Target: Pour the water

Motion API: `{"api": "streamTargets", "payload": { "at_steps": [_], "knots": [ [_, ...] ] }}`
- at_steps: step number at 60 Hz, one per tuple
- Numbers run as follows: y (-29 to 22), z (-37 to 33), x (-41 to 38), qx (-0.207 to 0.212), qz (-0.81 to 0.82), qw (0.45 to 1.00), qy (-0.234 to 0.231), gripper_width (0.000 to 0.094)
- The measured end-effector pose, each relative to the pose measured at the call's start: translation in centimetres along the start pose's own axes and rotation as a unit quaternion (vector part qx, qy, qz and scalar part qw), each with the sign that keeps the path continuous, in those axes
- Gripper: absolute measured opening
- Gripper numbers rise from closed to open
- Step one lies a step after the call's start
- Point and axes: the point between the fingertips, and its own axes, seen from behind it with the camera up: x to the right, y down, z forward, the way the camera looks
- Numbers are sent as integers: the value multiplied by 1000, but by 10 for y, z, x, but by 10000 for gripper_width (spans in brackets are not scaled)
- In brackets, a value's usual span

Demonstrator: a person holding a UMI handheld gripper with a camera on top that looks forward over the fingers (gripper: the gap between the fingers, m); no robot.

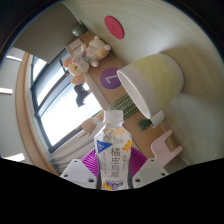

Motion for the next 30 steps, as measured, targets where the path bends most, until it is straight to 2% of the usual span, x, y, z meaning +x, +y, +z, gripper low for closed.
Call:
{"api": "streamTargets", "payload": {
  "at_steps": [8,12,16,20,25,30],
  "knots": [
    [52,8,-26,-72,-245,967,5,351],
    [76,10,-42,-106,-380,919,-6,351],
    [89,9,-60,-127,-517,846,-13,352],
    [87,6,-78,-128,-641,756,-7,364],
    [72,3,-96,-108,-757,645,11,366],
    [44,3,-115,-78,-820,566,29,366]
  ]
}}
